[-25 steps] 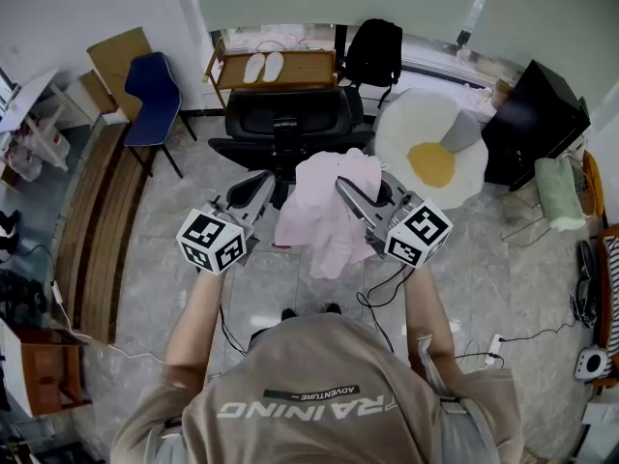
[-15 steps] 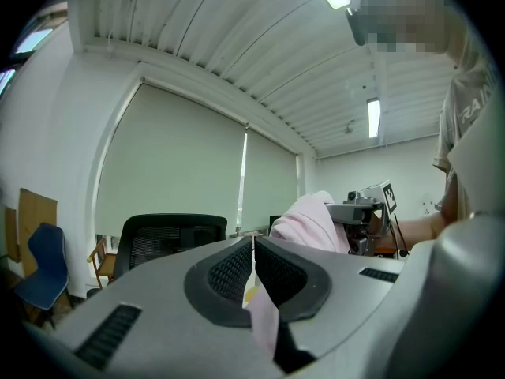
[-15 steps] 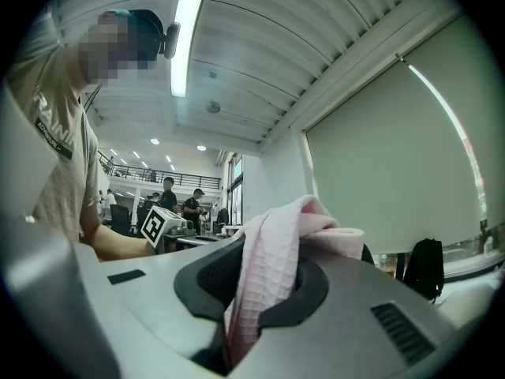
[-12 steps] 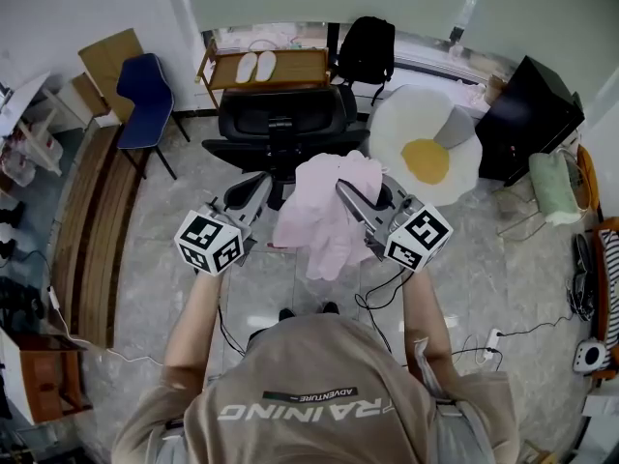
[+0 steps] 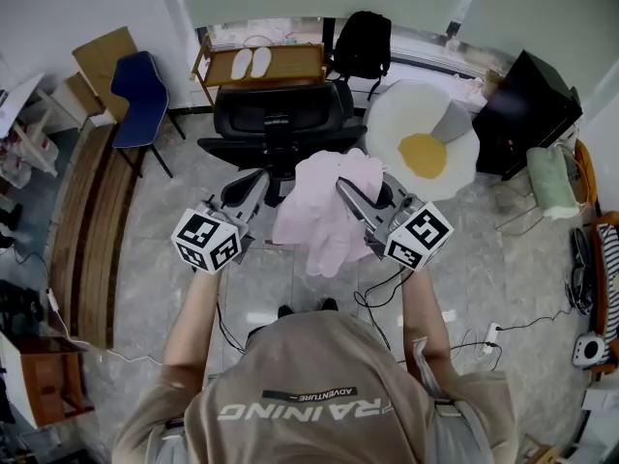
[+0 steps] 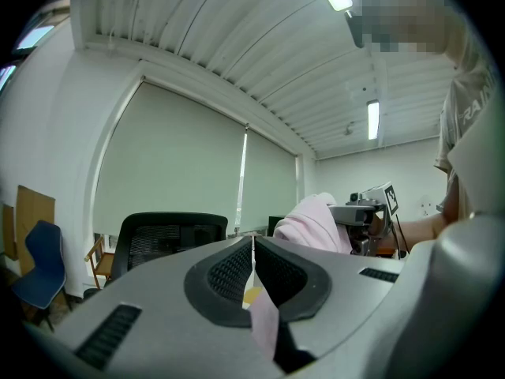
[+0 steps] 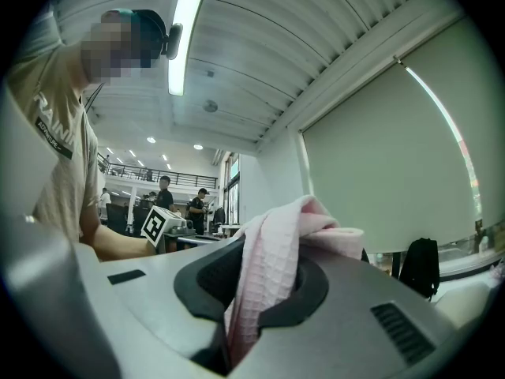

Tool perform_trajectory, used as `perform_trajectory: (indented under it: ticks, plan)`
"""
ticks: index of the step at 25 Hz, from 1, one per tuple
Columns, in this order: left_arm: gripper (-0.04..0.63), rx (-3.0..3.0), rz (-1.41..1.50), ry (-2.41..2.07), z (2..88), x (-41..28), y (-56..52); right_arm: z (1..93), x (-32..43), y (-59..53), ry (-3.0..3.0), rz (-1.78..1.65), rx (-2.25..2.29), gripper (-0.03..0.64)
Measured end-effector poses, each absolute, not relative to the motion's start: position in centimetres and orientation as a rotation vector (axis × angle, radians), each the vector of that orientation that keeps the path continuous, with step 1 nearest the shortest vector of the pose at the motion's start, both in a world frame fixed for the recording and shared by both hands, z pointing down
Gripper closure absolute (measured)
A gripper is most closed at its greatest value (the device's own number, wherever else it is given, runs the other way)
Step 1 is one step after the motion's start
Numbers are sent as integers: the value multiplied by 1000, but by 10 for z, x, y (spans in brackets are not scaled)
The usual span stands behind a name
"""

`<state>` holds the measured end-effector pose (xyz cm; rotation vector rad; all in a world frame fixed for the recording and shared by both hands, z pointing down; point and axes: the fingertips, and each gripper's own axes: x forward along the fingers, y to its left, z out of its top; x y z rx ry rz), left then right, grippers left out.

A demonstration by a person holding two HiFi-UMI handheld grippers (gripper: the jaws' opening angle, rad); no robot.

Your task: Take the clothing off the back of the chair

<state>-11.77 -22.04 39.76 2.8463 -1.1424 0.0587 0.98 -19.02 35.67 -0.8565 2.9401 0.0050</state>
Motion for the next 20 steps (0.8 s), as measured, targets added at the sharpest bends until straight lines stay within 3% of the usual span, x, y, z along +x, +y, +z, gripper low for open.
perform_trajectory:
  ticks: [20]
  plan:
    - [574,2843,79,-1177,397,-120,-218,361,8,-192,2959,21,-829,561]
